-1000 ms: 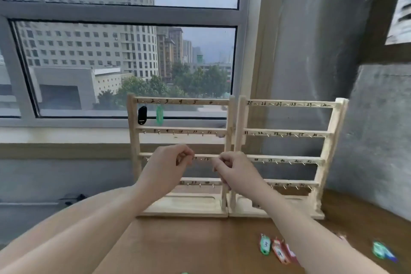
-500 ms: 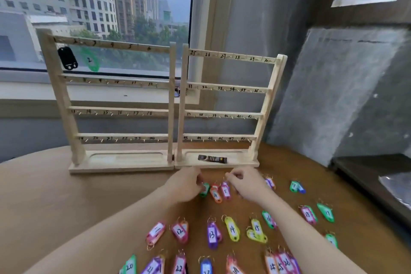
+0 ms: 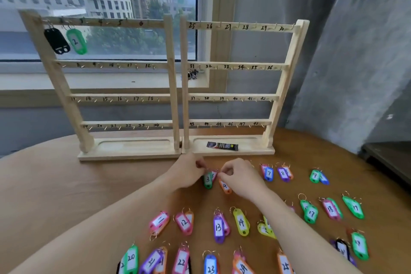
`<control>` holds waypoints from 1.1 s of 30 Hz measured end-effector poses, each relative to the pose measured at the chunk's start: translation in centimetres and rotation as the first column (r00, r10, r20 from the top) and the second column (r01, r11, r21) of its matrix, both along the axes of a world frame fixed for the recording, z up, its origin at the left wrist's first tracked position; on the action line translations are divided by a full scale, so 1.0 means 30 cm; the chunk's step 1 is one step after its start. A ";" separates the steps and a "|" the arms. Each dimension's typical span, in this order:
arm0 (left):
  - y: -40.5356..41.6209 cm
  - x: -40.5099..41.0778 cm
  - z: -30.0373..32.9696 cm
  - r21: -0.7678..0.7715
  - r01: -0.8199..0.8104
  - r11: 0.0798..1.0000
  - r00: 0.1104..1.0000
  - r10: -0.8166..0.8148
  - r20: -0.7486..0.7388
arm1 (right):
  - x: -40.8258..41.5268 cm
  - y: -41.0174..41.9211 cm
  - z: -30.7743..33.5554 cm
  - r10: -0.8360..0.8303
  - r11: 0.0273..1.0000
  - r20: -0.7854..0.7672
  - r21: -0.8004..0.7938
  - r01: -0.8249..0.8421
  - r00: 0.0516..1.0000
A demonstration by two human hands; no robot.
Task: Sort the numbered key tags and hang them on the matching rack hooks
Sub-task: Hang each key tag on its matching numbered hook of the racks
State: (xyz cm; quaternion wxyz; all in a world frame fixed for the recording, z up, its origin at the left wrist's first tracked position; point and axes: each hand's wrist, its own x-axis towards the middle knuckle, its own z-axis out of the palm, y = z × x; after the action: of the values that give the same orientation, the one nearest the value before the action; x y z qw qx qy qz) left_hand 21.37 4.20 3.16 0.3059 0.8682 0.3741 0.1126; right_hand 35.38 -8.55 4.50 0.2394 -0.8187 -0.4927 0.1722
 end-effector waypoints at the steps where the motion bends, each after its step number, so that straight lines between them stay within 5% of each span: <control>1: 0.003 -0.013 0.000 -0.001 -0.017 1.000 1.000 0.017 0.000 | -0.005 0.011 -0.005 0.002 1.000 0.006 -0.004 -0.002 1.000; 22: -0.043 -0.025 0.015 -0.062 -0.129 0.990 0.992 0.128 -0.019 | -0.002 0.132 0.005 0.197 0.979 0.402 -0.031 -0.201 0.894; 33: -0.059 -0.225 0.103 -0.160 -0.211 0.964 0.962 0.234 0.140 | -0.050 0.128 0.147 0.186 0.976 -0.021 0.118 -0.182 0.982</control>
State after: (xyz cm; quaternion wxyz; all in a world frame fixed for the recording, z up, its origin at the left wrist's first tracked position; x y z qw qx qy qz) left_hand 14.63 2.44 6.26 0.3813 0.7848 0.4513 0.1873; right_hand 33.87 -4.71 8.89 0.2772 -0.7514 -0.5716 0.1782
